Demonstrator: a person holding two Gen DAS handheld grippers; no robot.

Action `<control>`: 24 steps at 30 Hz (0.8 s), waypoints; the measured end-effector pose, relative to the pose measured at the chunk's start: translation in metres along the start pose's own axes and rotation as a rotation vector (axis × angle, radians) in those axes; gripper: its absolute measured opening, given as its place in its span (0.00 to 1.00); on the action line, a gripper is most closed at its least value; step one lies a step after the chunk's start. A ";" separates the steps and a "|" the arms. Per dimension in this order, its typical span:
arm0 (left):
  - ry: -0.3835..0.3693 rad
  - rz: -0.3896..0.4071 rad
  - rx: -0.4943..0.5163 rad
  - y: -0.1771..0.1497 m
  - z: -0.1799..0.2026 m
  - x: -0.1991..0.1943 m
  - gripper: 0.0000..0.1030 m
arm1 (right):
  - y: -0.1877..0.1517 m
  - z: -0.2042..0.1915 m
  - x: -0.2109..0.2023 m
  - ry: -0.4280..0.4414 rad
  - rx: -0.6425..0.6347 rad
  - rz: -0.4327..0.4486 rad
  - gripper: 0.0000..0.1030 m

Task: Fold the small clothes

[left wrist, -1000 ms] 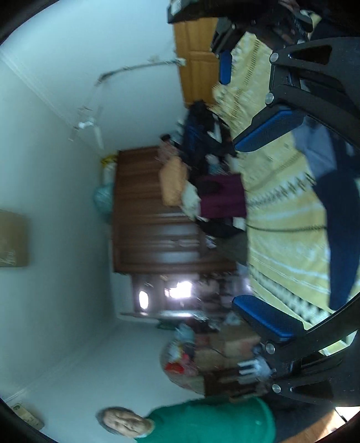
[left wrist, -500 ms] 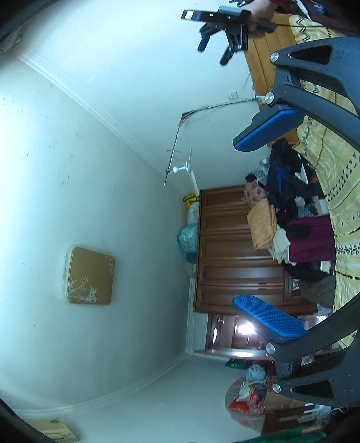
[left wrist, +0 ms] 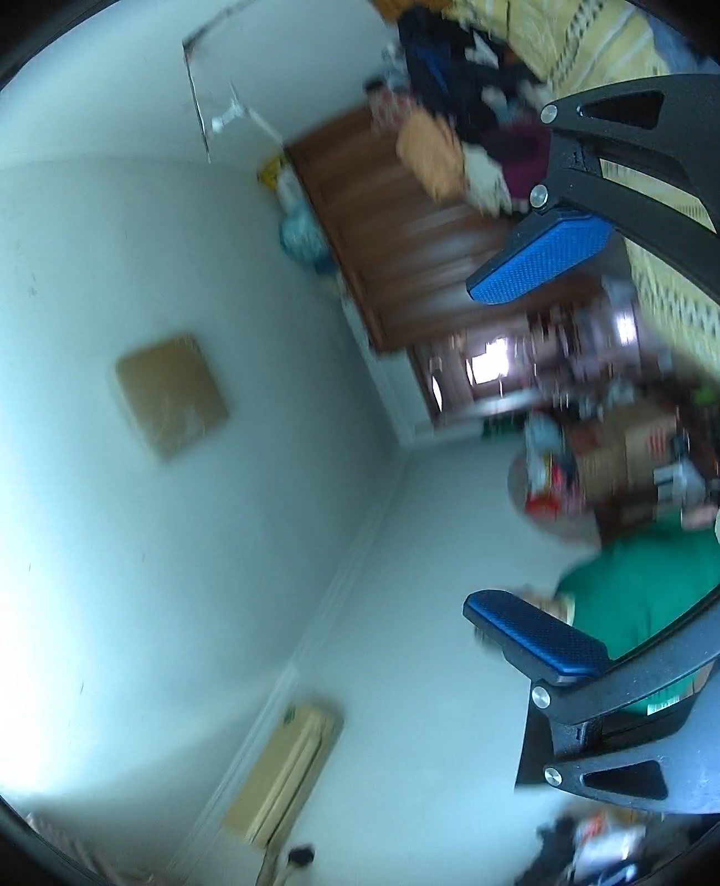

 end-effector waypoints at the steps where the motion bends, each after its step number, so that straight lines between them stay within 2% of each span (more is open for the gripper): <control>1: 0.043 0.004 -0.014 -0.007 -0.020 -0.006 1.00 | -0.002 0.010 0.007 -0.016 0.031 -0.016 1.00; 4: 0.173 0.006 -0.010 -0.006 -0.078 -0.029 1.00 | -0.011 0.027 0.020 -0.057 0.123 -0.062 1.00; 8: 0.241 -0.036 0.021 -0.010 -0.128 -0.043 1.00 | -0.022 0.025 0.022 -0.061 0.181 -0.102 1.00; 10: 0.258 -0.045 0.002 -0.017 -0.140 -0.041 1.00 | -0.029 0.022 0.012 -0.040 0.213 -0.113 1.00; 12: 0.257 -0.043 -0.014 -0.022 -0.129 -0.020 1.00 | -0.035 0.020 0.008 -0.020 0.250 -0.123 1.00; 16: 0.235 -0.051 -0.026 -0.047 -0.130 -0.013 1.00 | -0.048 0.028 0.014 0.008 0.299 -0.145 1.00; 19: 0.236 -0.071 0.033 -0.069 -0.133 0.006 1.00 | -0.059 0.031 0.031 -0.029 0.233 -0.168 1.00; 20: 0.243 -0.089 0.069 -0.078 -0.121 0.018 1.00 | -0.063 0.029 0.039 -0.055 0.187 -0.166 1.00; 22: 0.262 -0.160 0.125 -0.095 -0.117 0.040 1.00 | -0.074 0.031 0.051 -0.088 0.108 -0.175 1.00; 24: 0.291 -0.233 0.146 -0.118 -0.136 0.056 1.00 | -0.085 0.033 0.065 -0.105 0.036 -0.204 1.00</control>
Point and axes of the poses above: each gripper's, at about its wrist camera, not at the fingertips, and x roughly the way its jaws point, z to its right, y to its top, the point moved 2 cm from there along x, roughly the way its jaws point, and after that the axes turned 8 degrees about -y, right-handed, at the moved point
